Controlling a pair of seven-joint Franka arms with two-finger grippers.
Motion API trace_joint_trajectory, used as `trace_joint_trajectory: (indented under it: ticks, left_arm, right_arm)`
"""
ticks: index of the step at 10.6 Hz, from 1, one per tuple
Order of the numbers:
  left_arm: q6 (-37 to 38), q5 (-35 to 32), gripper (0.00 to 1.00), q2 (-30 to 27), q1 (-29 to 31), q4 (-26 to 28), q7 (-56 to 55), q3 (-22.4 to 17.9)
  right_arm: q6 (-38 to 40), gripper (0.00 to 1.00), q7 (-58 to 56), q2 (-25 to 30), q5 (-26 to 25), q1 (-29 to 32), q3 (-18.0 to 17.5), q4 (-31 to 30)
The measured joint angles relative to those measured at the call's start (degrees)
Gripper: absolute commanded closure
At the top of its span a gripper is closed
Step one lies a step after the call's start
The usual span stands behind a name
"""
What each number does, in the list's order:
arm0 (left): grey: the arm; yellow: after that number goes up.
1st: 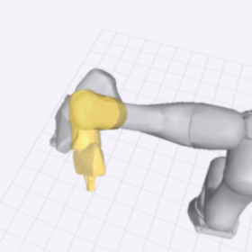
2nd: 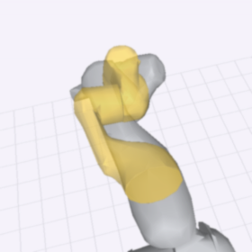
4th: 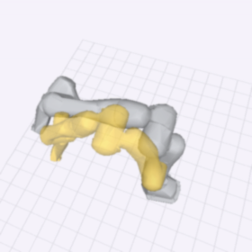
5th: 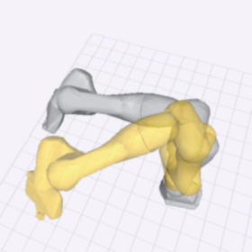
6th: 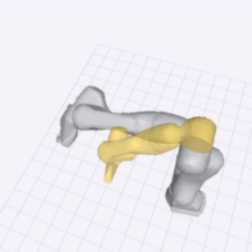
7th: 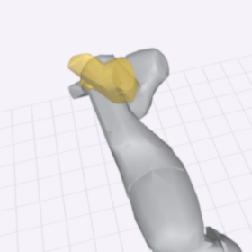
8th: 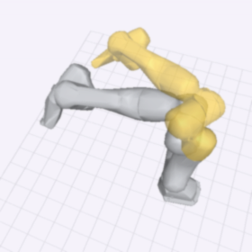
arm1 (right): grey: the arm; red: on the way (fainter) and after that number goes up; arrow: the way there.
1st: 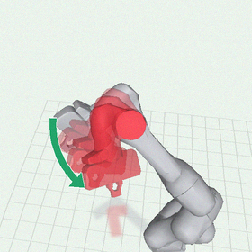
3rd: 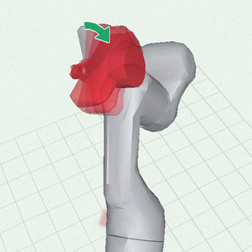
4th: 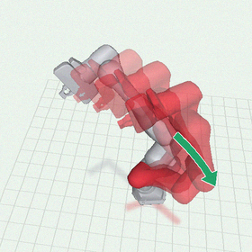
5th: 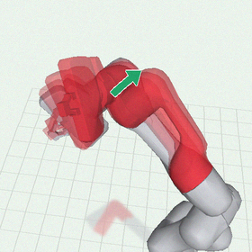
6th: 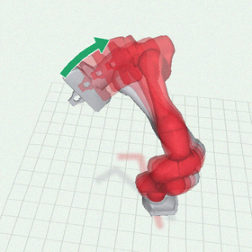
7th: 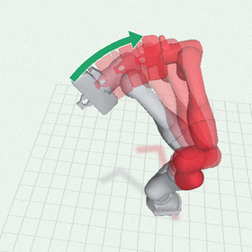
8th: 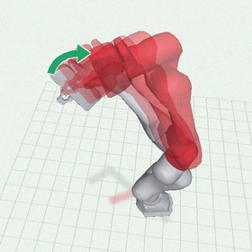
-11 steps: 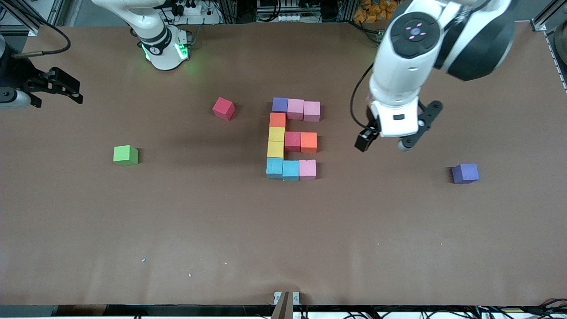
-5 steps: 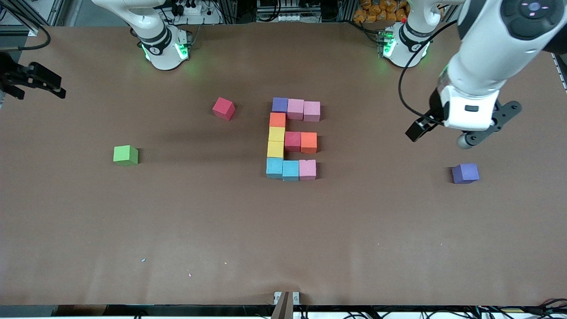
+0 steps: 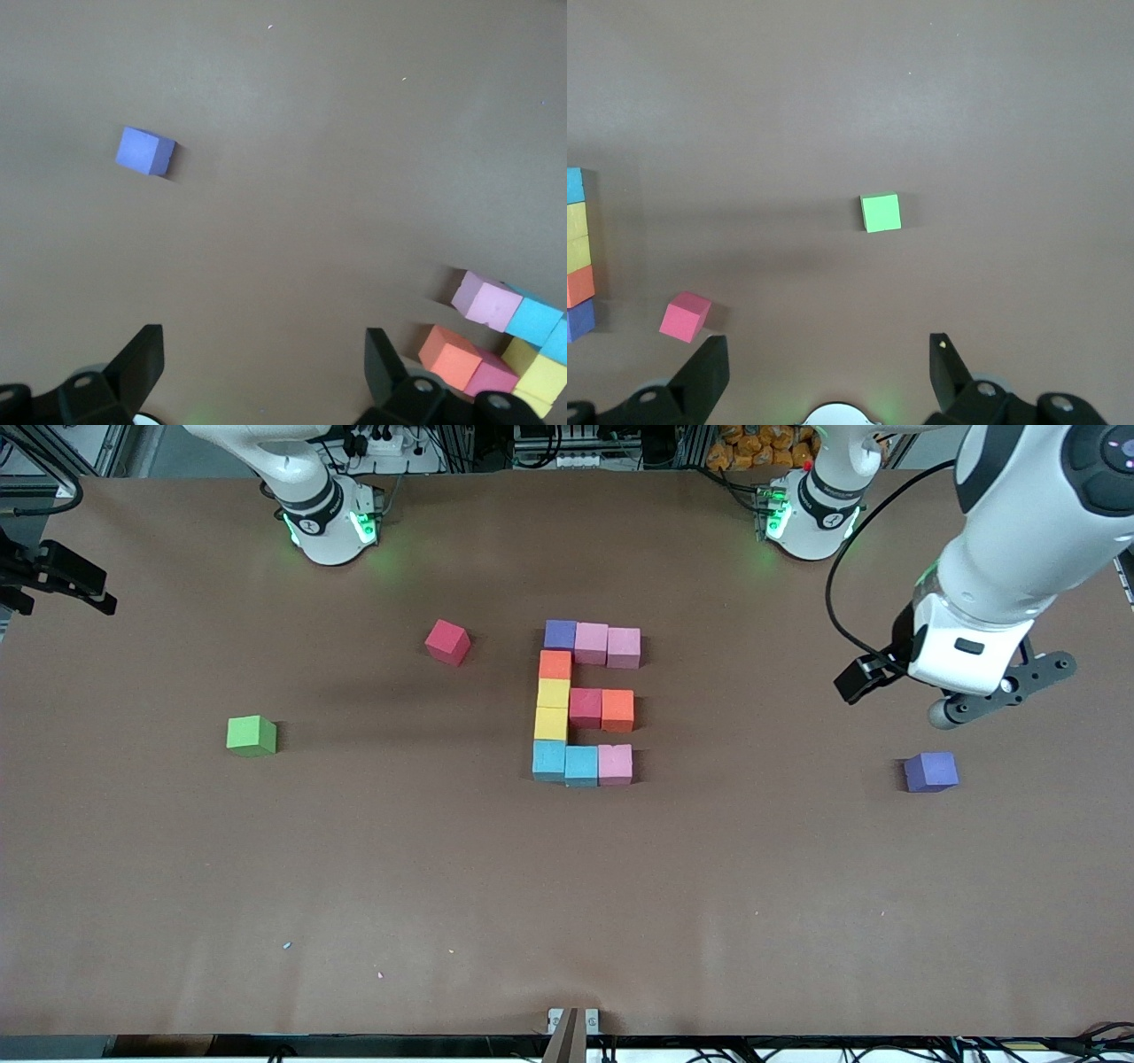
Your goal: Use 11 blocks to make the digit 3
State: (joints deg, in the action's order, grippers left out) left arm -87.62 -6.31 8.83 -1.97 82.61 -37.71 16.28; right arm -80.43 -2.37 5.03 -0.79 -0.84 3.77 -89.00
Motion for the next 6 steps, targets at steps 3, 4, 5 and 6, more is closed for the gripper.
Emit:
trace_joint_trajectory:
  ticks: [3,4,5,6]
  left_arm:
    - [0.07,3.74,0.0,-1.43,0.44,0.01,9.93,-5.6]
    - [0.12,3.93,0.0,-1.85,0.65,0.03,12.57,-6.26]
    - [0.14,3.94,0.0,-2.24,0.64,0.05,14.69,-6.47]
    - [0.16,3.94,0.0,-2.64,0.57,0.07,16.41,-6.47]
  right_arm:
    - [0.2,0.0,0.0,0.26,-0.01,0.52,0.05,0.0]
    - [0.28,0.0,0.0,0.35,-0.01,0.45,-0.07,-0.01]
    - [0.36,0.0,0.0,0.5,-0.01,0.34,-0.19,-0.01]
    - [0.49,0.0,0.0,0.69,-0.01,0.3,-0.3,-0.02]
